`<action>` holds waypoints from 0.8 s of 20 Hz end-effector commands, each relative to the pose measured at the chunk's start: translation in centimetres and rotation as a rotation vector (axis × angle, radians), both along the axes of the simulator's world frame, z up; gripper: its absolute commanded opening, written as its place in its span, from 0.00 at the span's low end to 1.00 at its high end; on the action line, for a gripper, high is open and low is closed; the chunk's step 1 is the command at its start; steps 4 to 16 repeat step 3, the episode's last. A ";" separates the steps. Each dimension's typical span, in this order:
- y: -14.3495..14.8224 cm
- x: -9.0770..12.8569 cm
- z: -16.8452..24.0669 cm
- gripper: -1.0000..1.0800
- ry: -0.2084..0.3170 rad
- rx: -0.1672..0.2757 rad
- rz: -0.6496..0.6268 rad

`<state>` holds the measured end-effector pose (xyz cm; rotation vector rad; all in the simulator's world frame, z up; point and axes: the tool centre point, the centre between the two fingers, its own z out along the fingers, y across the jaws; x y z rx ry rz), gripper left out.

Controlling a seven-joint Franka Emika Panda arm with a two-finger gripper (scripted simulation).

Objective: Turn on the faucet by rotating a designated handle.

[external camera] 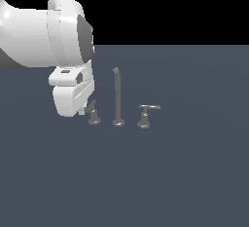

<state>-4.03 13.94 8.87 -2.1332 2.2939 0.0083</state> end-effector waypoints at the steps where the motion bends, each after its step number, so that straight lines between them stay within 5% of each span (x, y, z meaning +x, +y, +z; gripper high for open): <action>1: -3.9 0.5 0.0 0.00 0.002 -0.009 -0.044; 16: -4.7 0.5 0.0 0.00 0.003 -0.010 -0.047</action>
